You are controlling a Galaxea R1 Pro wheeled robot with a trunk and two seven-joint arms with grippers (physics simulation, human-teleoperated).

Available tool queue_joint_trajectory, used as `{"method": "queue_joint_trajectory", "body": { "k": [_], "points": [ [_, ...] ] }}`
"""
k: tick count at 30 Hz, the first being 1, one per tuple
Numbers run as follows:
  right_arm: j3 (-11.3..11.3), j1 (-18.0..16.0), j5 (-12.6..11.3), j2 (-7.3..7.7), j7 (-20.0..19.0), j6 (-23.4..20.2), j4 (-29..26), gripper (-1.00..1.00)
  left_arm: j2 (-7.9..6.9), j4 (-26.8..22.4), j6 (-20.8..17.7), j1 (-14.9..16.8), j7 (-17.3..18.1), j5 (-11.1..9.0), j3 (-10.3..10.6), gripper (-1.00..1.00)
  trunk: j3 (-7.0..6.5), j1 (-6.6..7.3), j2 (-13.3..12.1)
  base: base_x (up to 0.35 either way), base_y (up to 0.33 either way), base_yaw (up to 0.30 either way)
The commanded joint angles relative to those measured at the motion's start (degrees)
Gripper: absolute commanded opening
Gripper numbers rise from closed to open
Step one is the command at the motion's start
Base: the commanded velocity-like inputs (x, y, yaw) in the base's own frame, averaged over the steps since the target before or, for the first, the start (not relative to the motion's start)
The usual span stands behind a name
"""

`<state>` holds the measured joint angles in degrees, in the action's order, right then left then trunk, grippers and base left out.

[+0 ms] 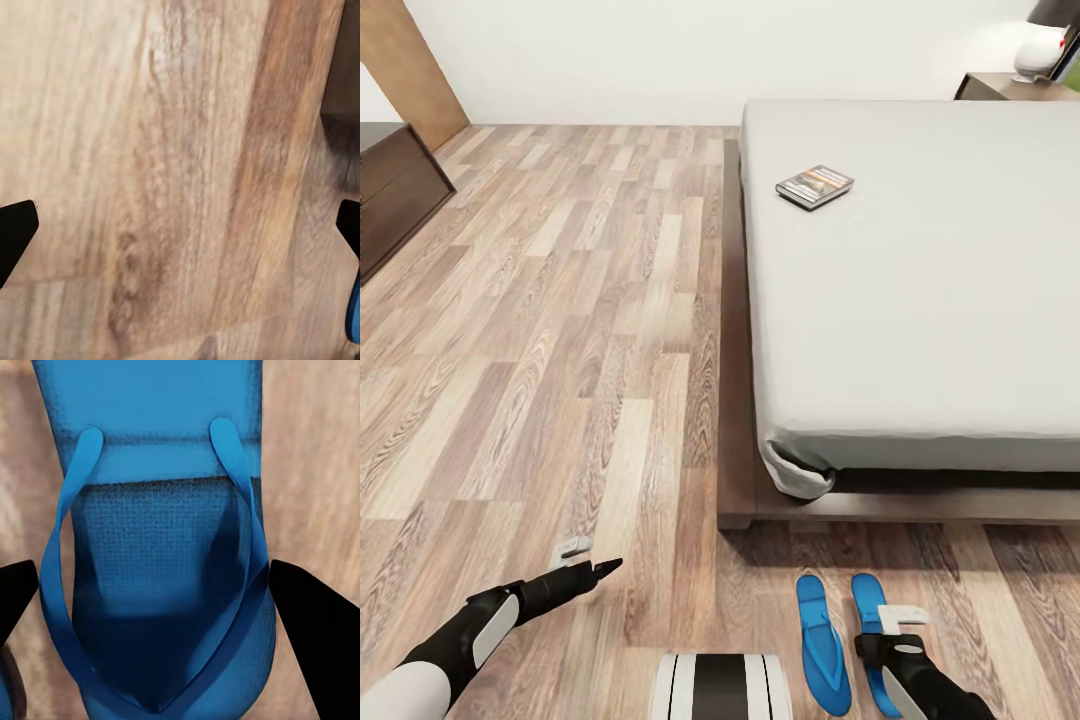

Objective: In the bedroom, move the book from the bed onto either nightstand, and place the two sandals side by side next to the bed.

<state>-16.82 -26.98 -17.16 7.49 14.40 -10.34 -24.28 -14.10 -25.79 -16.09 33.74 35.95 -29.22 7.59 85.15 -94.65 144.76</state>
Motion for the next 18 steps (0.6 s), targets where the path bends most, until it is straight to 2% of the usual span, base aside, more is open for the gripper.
{"method": "queue_joint_trajectory", "body": {
  "k": [1,8,16,18],
  "points": [
    [-0.49,-0.01,-0.42,0.07,0.46,-0.33,-0.15,-1.00,-0.05,-0.05,-0.49,0.01,-0.01,-0.59,0.24,1.00,0.04,0.01,0.01,0.000,0.028,0.000],
    [-0.49,-0.01,-0.42,0.07,0.46,-0.23,-0.15,-1.00,-0.05,-0.05,-0.44,0.05,-0.01,-0.58,0.24,1.00,0.04,0.01,0.01,0.000,0.005,0.000],
    [-0.49,-0.01,-0.41,0.07,0.46,-0.21,-0.15,-1.00,-0.05,-0.05,-0.49,0.02,-0.05,-0.59,0.24,1.00,1.81,-0.20,0.12,0.000,0.000,0.000],
    [-0.49,-0.01,-0.41,0.07,0.46,-0.21,-0.15,-1.00,-0.05,-0.05,-0.46,0.03,-0.03,-0.58,0.24,1.00,1.81,-0.20,0.12,0.000,0.000,0.000]
  ]
}}
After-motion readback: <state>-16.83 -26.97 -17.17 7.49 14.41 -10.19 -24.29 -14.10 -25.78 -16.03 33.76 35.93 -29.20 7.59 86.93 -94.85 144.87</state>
